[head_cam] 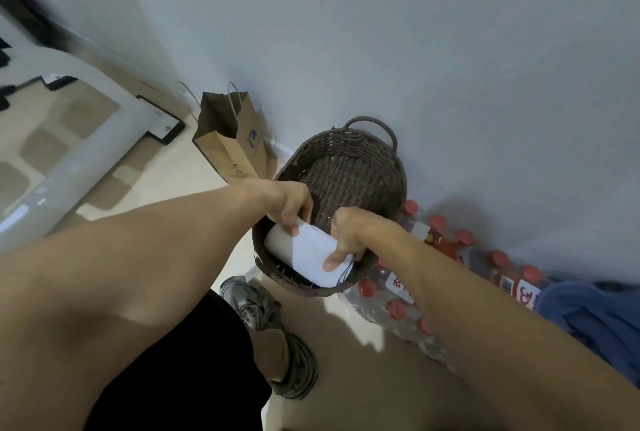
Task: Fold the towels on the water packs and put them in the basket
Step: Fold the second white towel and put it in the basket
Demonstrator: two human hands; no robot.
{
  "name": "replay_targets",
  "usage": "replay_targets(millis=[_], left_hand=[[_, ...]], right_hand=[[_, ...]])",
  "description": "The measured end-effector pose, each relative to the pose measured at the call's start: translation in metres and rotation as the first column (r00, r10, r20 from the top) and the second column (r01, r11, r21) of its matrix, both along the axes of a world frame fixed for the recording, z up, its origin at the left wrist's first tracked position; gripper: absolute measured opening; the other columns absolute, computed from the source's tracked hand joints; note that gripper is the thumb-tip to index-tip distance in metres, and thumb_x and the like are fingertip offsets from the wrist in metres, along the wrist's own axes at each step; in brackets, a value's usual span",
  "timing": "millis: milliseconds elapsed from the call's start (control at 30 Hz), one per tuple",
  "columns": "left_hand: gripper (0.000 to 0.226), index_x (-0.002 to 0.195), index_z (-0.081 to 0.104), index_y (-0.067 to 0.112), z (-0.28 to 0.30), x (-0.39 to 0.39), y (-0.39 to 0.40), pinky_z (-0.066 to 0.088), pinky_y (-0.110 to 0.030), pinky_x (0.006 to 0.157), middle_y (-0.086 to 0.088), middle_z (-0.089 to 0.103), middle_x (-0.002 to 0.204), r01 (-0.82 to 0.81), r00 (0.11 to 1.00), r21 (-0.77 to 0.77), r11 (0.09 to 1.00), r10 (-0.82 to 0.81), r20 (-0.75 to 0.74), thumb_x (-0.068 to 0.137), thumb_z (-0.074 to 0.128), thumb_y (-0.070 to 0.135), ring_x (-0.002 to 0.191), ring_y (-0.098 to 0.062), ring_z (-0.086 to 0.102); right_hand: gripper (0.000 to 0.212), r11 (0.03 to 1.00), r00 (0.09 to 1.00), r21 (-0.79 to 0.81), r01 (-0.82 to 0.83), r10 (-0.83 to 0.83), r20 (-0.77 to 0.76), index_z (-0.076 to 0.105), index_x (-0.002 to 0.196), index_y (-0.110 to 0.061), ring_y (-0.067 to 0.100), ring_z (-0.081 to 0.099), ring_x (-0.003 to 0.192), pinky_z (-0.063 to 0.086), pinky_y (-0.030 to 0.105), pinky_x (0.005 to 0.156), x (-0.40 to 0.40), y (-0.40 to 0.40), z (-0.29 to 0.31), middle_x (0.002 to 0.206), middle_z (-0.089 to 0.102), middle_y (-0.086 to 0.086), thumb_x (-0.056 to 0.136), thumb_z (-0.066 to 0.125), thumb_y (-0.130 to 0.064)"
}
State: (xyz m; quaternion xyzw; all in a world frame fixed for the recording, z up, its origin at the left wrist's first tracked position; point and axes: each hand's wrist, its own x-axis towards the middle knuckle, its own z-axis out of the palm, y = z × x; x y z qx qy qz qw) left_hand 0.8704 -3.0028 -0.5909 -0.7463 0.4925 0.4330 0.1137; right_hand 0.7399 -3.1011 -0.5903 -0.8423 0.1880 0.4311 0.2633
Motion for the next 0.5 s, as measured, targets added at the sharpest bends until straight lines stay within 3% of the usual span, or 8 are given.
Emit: replay_targets(millis=[67, 167, 267, 333, 400, 500], left_hand=[[0.038, 0.115, 0.069, 0.017, 0.000, -0.003, -0.001, 0.048, -0.025, 0.084, -0.003, 0.067, 0.115, 0.023, 0.999, -0.003, 1.000, -0.023, 0.045, 0.078, 0.078, 0.018, 0.104, -0.022, 0.061], [0.045, 0.119, 0.067, 0.016, 0.009, -0.011, -0.010, 0.047, -0.026, 0.083, -0.003, 0.065, 0.117, 0.091, 0.988, 0.017, 0.996, -0.093, 0.126, 0.077, 0.080, 0.024, 0.106, -0.023, 0.061], [0.051, 0.119, 0.065, 0.014, 0.033, -0.021, -0.031, 0.048, -0.027, 0.086, -0.004, 0.067, 0.113, 0.122, 0.981, -0.134, 0.983, -0.099, 0.165, 0.073, 0.084, 0.025, 0.104, -0.024, 0.062], [0.045, 0.115, 0.067, 0.014, 0.054, -0.032, -0.046, 0.048, -0.027, 0.086, -0.003, 0.069, 0.109, 0.068, 0.994, -0.318, 0.946, -0.037, 0.103, 0.074, 0.083, 0.022, 0.101, -0.023, 0.064], [0.031, 0.104, 0.069, 0.014, 0.072, -0.055, -0.061, 0.051, -0.028, 0.085, 0.001, 0.071, 0.098, -0.008, 1.000, -0.464, 0.886, 0.009, -0.001, 0.076, 0.081, 0.021, 0.092, -0.019, 0.066], [0.019, 0.090, 0.069, 0.016, 0.090, -0.113, -0.088, 0.055, -0.032, 0.080, 0.002, 0.073, 0.086, -0.067, 0.987, -0.547, 0.835, -0.023, -0.156, 0.077, 0.081, 0.024, 0.080, -0.017, 0.069]], right_hand=[[0.059, 0.994, 0.991, -0.095, -0.053, 0.063, 0.114, 0.050, 0.079, -0.009, 0.023, 0.058, 0.076, 0.051, 0.029, 0.073, -0.004, 0.005, 0.003, 0.082, 0.058, 0.006, 0.059, 0.091, -0.047], [0.067, 0.987, 0.946, -0.159, -0.025, 0.075, 0.316, 0.057, 0.103, -0.013, 0.023, 0.059, 0.093, 0.054, 0.037, 0.081, -0.018, -0.002, 0.018, 0.103, 0.061, 0.003, 0.058, 0.090, -0.048], [0.055, 0.989, 0.863, 0.008, 0.150, -0.136, 0.486, 0.063, 0.104, -0.020, 0.011, 0.061, 0.083, 0.053, 0.029, 0.077, -0.053, -0.030, 0.050, 0.093, 0.064, -0.006, 0.062, 0.090, -0.043], [0.043, 0.958, 0.800, 0.099, 0.270, -0.281, 0.530, 0.065, 0.097, -0.026, 0.002, 0.063, 0.075, 0.051, 0.016, 0.069, -0.092, -0.057, 0.074, 0.086, 0.066, -0.011, 0.065, 0.089, -0.040], [0.033, 0.922, 0.762, 0.084, 0.379, -0.362, 0.537, 0.066, 0.091, -0.030, 0.000, 0.063, 0.076, 0.048, 0.010, 0.065, -0.140, -0.086, 0.099, 0.085, 0.067, -0.012, 0.068, 0.087, -0.040], [0.024, 0.874, 0.778, -0.084, 0.478, -0.378, 0.502, 0.066, 0.091, -0.031, 0.007, 0.060, 0.091, 0.047, 0.018, 0.078, -0.224, -0.126, 0.128, 0.097, 0.065, -0.012, 0.075, 0.082, -0.037]])
